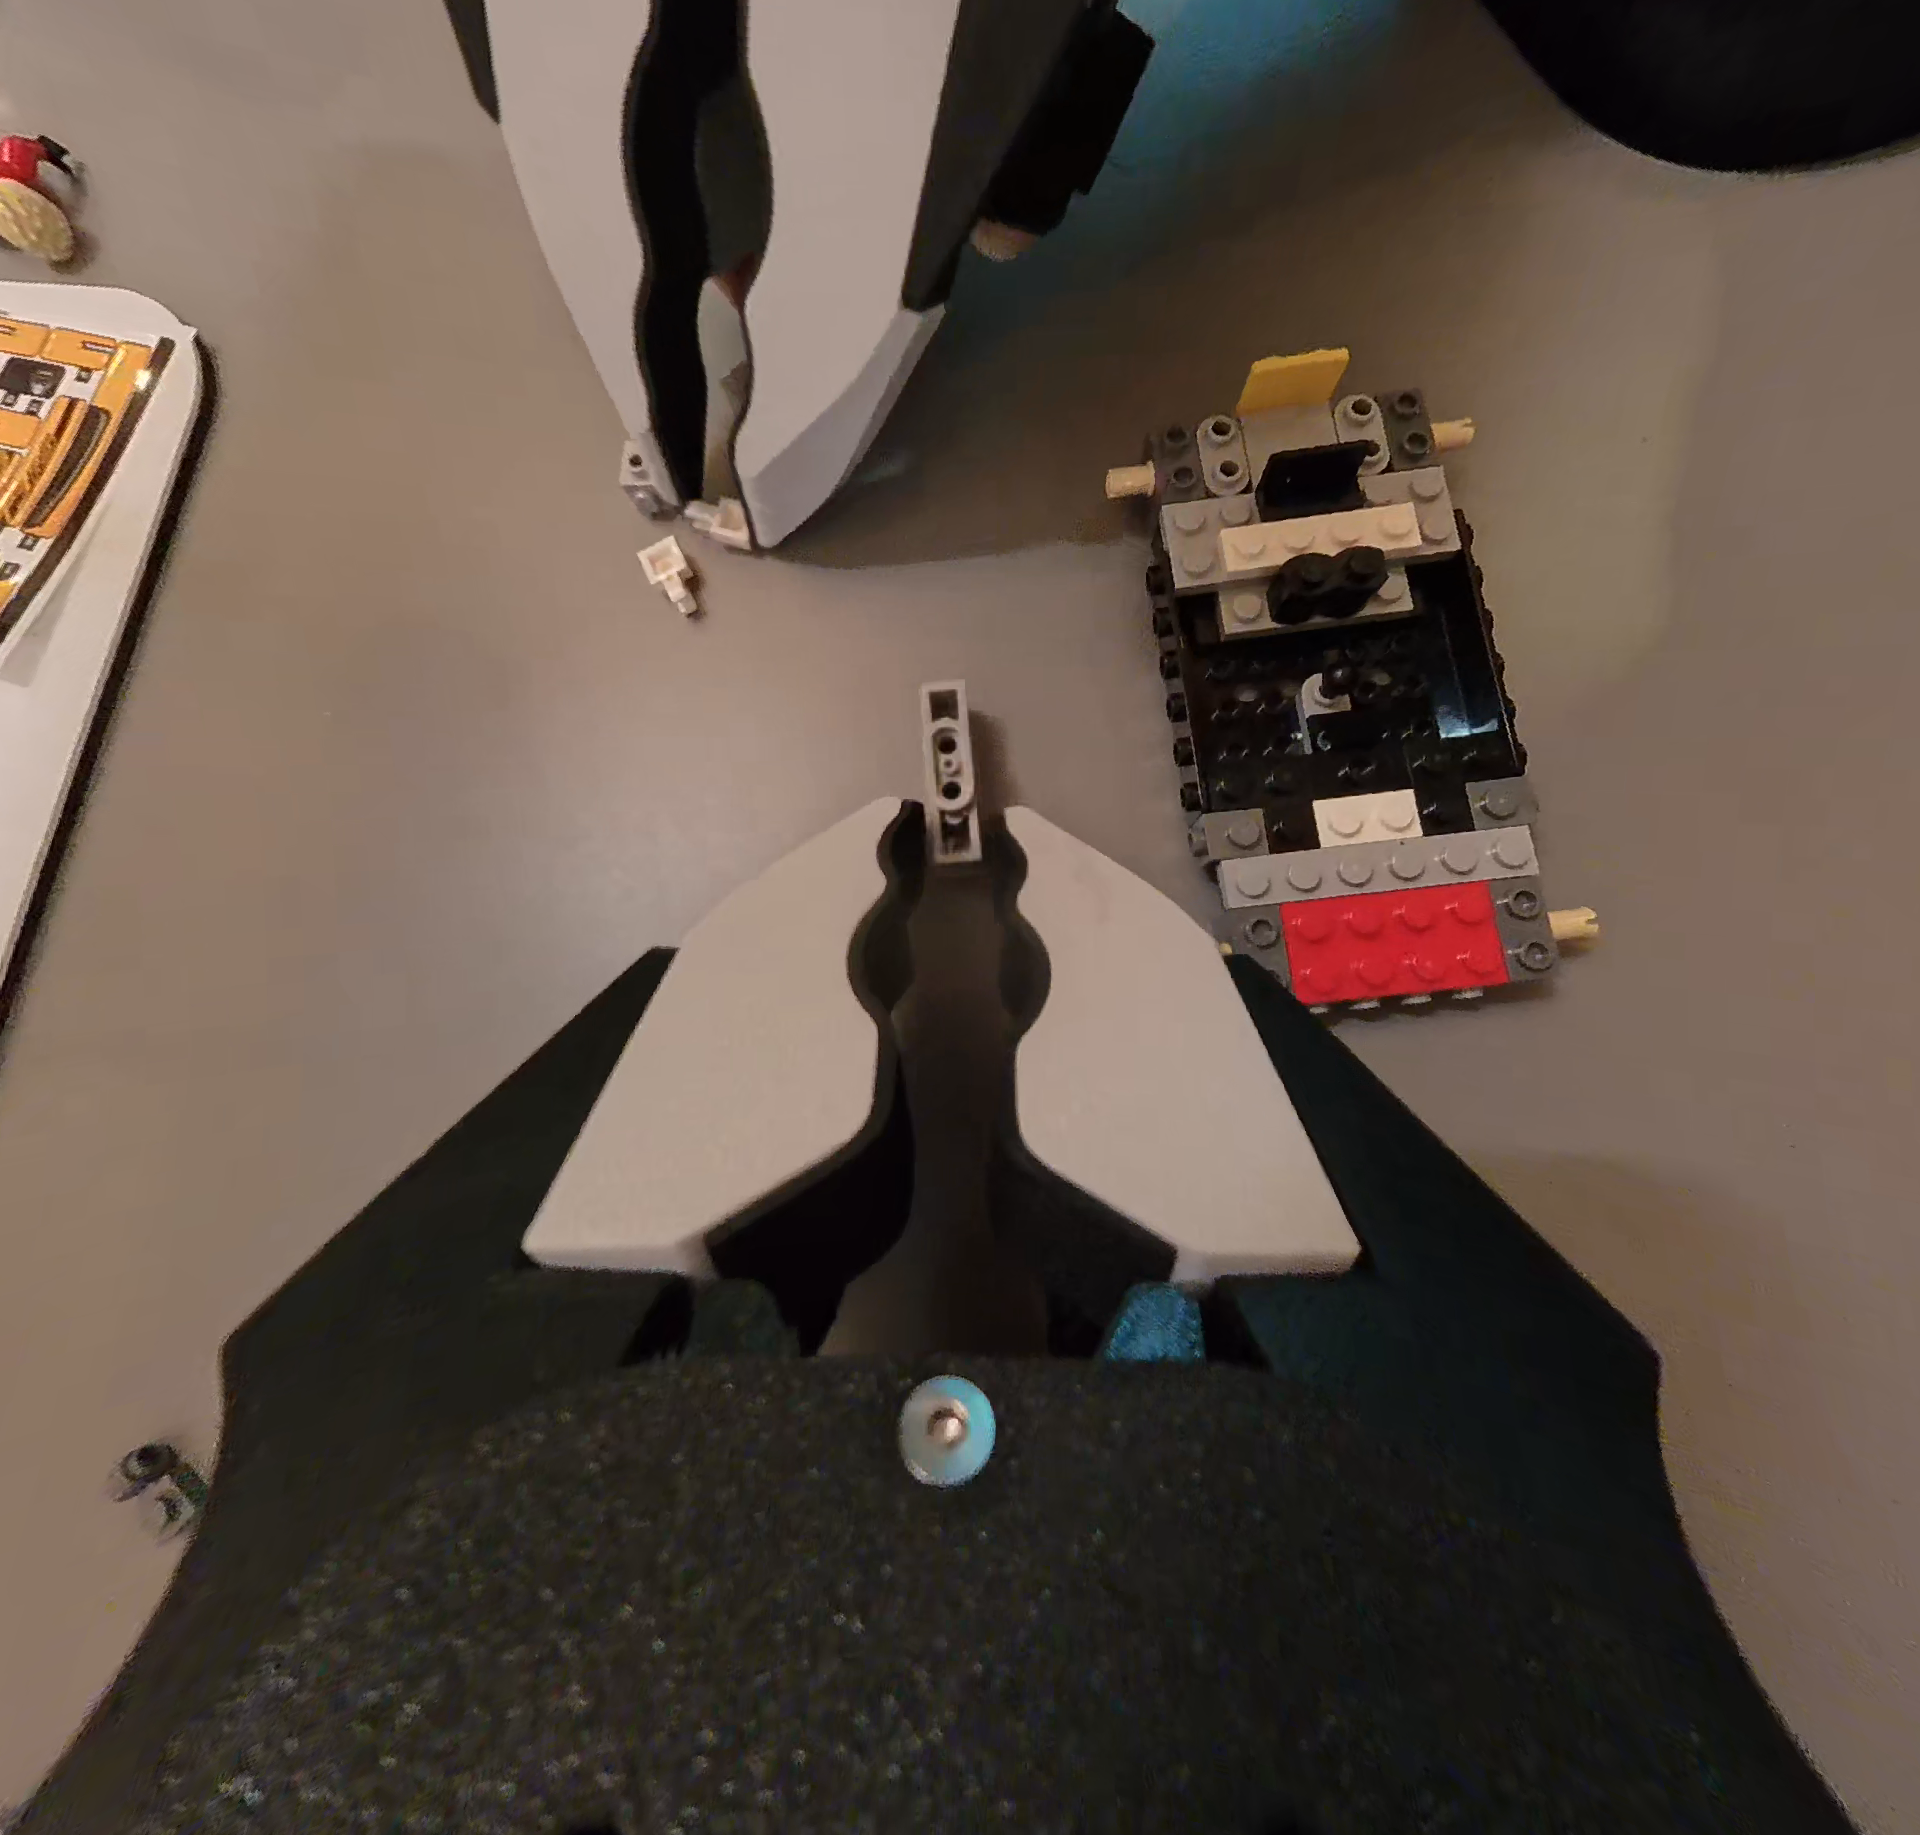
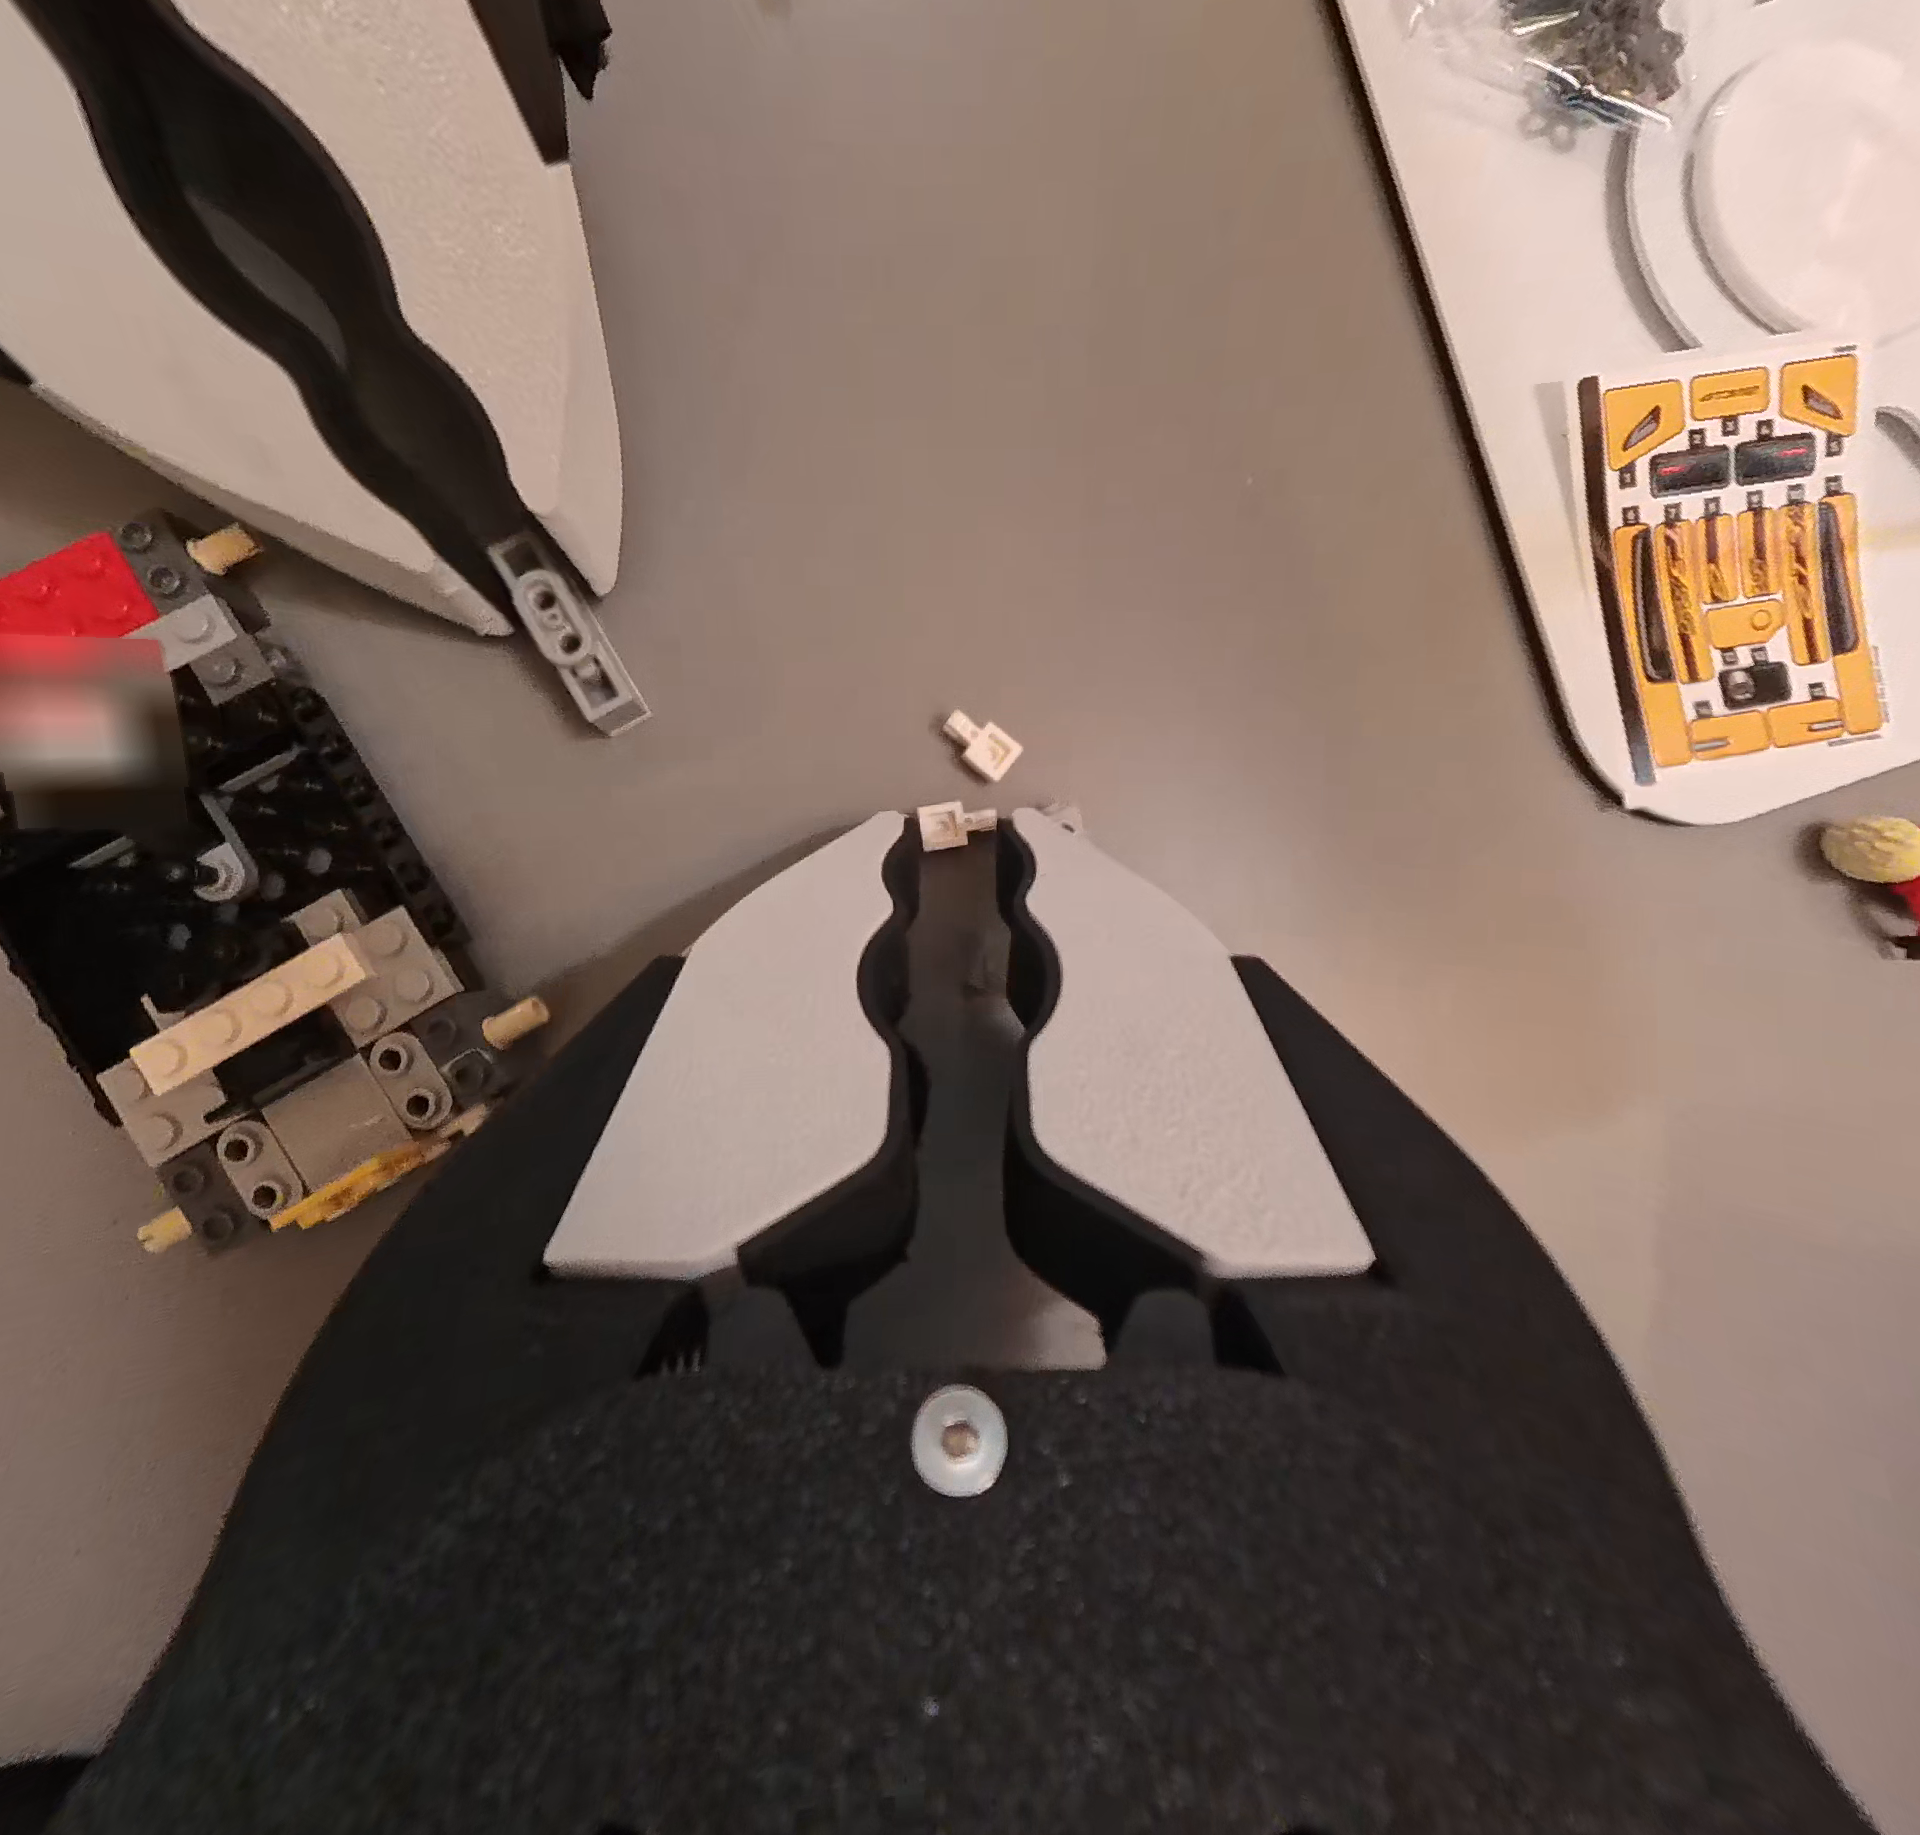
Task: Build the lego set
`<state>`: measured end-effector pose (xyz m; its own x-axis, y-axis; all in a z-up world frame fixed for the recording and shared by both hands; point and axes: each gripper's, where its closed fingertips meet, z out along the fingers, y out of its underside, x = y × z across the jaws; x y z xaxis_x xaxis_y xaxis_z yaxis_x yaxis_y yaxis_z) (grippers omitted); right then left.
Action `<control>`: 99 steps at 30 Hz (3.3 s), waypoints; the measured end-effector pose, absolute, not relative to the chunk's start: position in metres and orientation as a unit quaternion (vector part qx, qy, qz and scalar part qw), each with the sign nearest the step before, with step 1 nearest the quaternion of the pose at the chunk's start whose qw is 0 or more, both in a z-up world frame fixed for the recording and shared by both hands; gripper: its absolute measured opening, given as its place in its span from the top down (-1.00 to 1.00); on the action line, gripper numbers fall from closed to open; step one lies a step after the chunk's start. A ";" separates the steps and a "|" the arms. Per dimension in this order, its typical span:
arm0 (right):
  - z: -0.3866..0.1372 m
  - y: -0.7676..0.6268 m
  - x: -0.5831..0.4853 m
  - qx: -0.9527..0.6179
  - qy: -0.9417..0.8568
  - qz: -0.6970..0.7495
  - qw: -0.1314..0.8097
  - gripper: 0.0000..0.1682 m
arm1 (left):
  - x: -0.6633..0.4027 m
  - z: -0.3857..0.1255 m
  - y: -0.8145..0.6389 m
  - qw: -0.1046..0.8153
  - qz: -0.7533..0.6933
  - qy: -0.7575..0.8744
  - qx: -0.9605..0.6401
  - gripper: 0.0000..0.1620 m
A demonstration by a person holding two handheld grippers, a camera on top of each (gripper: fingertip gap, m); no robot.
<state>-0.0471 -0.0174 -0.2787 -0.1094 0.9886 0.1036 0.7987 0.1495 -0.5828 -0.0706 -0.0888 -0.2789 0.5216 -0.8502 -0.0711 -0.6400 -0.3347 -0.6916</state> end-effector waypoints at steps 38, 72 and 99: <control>-0.174 -0.108 -0.045 -0.464 -0.620 0.615 0.145 0.85 | -0.041 -0.180 -0.099 0.590 -0.047 0.553 -0.587 0.90; -0.171 -0.086 -0.057 -0.499 -0.571 0.622 0.196 0.90 | -0.044 -0.184 -0.085 0.485 -0.334 0.348 -0.730 0.93; -0.169 -0.095 -0.055 -0.480 -0.609 0.590 0.226 0.97 | -0.044 -0.180 -0.090 0.452 -0.424 0.317 -0.718 0.93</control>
